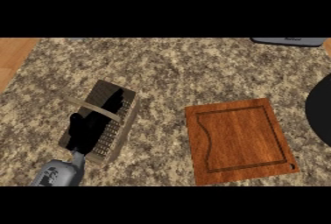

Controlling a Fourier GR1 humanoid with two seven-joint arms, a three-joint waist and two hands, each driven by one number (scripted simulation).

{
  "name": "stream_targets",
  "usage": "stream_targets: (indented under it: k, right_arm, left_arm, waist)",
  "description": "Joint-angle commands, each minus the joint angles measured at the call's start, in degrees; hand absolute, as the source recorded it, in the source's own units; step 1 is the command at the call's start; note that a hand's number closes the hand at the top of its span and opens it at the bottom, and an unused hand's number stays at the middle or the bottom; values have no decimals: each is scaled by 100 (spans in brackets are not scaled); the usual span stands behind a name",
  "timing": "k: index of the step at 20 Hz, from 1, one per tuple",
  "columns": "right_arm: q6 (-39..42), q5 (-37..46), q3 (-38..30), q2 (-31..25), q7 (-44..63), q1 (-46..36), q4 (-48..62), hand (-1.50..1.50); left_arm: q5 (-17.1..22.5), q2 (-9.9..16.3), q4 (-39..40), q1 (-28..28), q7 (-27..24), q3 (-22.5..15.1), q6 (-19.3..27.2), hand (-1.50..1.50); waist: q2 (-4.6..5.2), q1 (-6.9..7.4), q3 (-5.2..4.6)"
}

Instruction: Pick the bell pepper from the cutting board and place it in the pot

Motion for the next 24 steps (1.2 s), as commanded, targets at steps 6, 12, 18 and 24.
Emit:
stream_targets:
  k: [6,12,18,24]
  right_arm:
    - [1786,-365,1224,682,1416,-1815,1415,-150]
    - [685,106,1007,1725,565,-3270,2317,-150]
    - [-938,-86,40,2136,-313,-3851,2325,-150]
    - [-2228,-327,-1024,2261,-1211,-3635,2649,-150]
  left_arm:
    - [43,-43,590,-117,140,118,-99,0]
    - [-110,-119,585,114,-111,111,26,0]
    - [-77,-87,591,193,-101,206,36,0]
    - [-3,84,634,417,-296,399,-122,0]
  waist:
    - [-10,-67,-14]
    - [-75,-205,-3]
    - [-107,-374,-6]
    - [-129,-551,-13]
